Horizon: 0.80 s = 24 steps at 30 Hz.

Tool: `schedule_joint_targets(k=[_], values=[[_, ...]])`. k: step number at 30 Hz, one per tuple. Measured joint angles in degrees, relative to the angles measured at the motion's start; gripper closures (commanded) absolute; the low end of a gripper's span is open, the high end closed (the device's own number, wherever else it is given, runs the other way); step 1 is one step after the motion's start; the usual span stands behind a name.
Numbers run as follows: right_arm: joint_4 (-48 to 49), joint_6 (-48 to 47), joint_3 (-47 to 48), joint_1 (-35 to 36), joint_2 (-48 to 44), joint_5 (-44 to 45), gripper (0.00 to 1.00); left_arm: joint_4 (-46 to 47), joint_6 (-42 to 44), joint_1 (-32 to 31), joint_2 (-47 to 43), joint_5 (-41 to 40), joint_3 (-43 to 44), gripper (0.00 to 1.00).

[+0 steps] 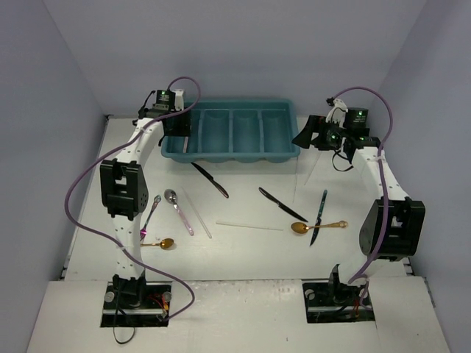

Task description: Sort the eating utensils into containers

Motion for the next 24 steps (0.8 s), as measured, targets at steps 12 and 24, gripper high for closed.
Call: schedule_joint_targets(k=[12, 24], values=[[-2.75, -5.98, -0.07, -0.24, -1.96, 4.49, 0.17, -0.47, 0.16, 0.24, -6.92, 4.33, 1.01, 0.38], [-2.98, -13.81, -4.26, 0.91, -2.75, 6.61, 0.17, -8.02, 11.48, 12.36, -41.57, 9.68, -24.92, 0.37]])
